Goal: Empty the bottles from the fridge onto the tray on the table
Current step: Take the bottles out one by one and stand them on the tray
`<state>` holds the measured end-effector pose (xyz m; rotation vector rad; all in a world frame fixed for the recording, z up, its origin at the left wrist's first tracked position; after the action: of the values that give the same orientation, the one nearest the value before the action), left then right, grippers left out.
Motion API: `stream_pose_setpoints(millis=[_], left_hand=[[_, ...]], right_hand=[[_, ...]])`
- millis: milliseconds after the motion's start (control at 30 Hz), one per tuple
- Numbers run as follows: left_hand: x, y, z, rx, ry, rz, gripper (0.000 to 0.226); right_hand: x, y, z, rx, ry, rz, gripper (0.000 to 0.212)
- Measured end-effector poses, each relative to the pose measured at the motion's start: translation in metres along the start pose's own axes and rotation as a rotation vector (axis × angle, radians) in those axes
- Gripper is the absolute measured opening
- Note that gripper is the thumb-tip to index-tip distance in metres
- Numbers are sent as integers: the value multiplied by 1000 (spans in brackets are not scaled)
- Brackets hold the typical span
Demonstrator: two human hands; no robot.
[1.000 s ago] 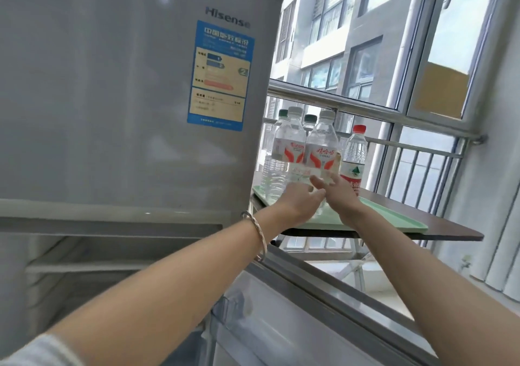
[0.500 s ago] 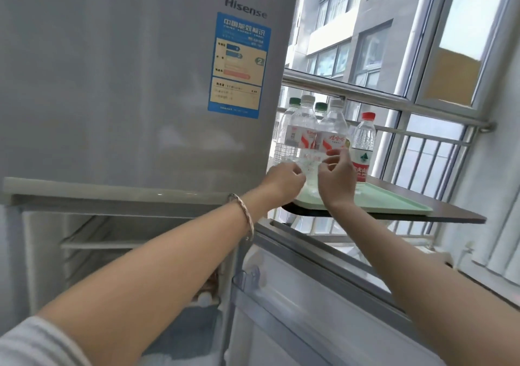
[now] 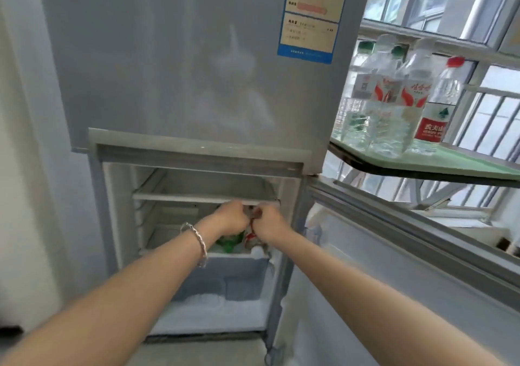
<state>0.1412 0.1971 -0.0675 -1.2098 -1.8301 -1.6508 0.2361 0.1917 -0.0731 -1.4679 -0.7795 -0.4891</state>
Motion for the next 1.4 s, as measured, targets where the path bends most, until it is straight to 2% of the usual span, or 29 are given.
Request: stream_pose_setpoints(millis=[67,133,267,367,467,633,767,967,1100,1167,1233,1400], left_hand=[[-18,-40,20,94,-2,-11,29],[-34,-74,40,174,8,-31,30],[-61,-128,69,297,45,-115,34],[-72,-171,89,427,144,-291,61],[-78,-195,108,436,198,-465,85],[-87,-228,131,429,296,-953,74],[-94,-238,135,443,256,-1023,61],[-80,-228,113,445,287,-819,48],[-29,-217,67,429,392,-576,20],[6,-210,45,402,439,-434,23],[38,-193,22,363,474,-275,36],[74,-114,-20,171,441,-61,35]], right_hand=[[-35,15,19,-44,-98,-55,16],[-65,29,37,-67,-186,-132,30],[-104,53,66,-81,-244,-277,49],[-122,66,90,-67,-211,-348,56],[-131,72,111,-36,-149,-391,55],[-142,80,129,-38,-114,-403,60],[-150,84,128,-40,-90,-358,58],[-153,74,111,-1,-83,-348,62],[-146,63,90,8,-130,-365,70],[-143,55,80,-7,-167,-338,75],[-136,40,68,-25,-210,-305,81],[-109,8,39,-103,-308,-237,89]])
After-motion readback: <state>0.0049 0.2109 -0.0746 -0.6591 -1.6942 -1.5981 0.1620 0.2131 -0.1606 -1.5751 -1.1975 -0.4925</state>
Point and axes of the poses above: each hand's wrist, its own z-axis towards the middle knuckle, its own x-axis out of the back of the hand, y = z × x, the point moved 10 cm from there along z, towards the middle knuckle, and after that the axes turned 12 degrees about -y, right-handed, at the moved point
